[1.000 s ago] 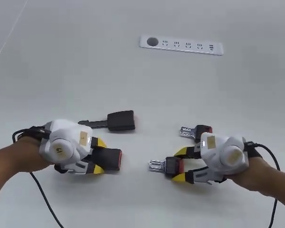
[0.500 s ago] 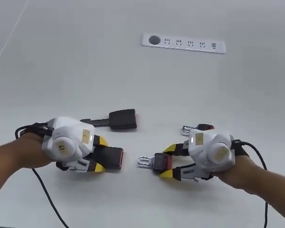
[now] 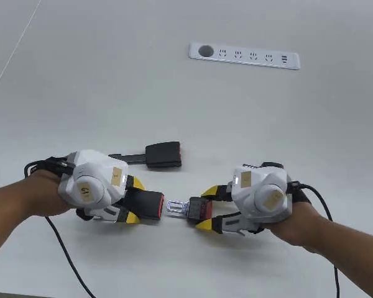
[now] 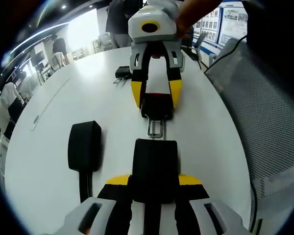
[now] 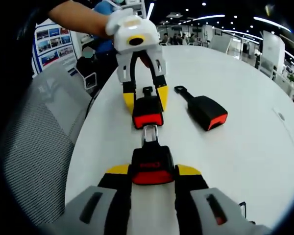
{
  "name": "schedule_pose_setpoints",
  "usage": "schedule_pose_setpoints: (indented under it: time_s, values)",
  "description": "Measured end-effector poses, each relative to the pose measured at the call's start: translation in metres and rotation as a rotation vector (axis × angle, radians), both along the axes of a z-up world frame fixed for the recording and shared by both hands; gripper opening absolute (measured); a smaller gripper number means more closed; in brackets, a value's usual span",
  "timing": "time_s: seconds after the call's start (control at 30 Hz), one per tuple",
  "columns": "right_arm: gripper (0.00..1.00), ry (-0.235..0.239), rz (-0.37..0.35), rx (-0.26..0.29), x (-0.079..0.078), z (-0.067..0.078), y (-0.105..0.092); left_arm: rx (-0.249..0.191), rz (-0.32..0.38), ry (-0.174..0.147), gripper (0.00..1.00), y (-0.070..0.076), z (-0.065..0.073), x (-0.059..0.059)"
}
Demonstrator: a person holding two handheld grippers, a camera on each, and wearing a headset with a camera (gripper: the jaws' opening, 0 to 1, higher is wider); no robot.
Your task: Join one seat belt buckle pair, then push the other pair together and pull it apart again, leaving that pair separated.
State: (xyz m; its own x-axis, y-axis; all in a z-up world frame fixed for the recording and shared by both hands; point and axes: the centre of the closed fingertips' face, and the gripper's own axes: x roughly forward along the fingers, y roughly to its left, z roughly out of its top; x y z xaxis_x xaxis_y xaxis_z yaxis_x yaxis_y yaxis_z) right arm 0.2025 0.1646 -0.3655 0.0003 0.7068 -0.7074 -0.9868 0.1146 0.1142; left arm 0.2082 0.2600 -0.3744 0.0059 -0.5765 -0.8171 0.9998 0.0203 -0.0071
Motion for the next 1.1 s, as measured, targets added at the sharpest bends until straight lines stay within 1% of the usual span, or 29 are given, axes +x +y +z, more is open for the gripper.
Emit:
schedule_pose_setpoints:
  time_s: [0.13, 0.23, 0.43, 0.73, 0.77, 1.1]
  values:
    - [0.34, -0.012, 0.012, -0.007, 0.000, 0.000, 0.007, 0.003, -0.002, 0.000, 0.34, 0.000, 0.000, 0.000]
    - [0.34, -0.013, 0.018, -0.023, 0.000, -0.002, 0.008, 0.005, -0.003, 0.000, 0.34, 0.000, 0.001, 0.000]
    - [0.34, -0.019, 0.024, -0.038, 0.001, -0.002, 0.009, 0.008, -0.005, 0.001, 0.34, -0.001, 0.001, -0.001]
    - [0.34, -0.019, 0.025, -0.014, 0.000, 0.001, 0.023, 0.015, -0.008, 0.001, 0.34, -0.001, 0.002, -0.001]
    - [0.34, -0.016, 0.025, -0.024, 0.000, 0.000, 0.023, 0.016, -0.010, 0.000, 0.34, -0.002, 0.002, -0.001]
    - [0.33, -0.016, 0.020, -0.023, 0.001, 0.000, 0.024, 0.022, -0.021, 0.000, 0.33, -0.001, 0.002, -0.002]
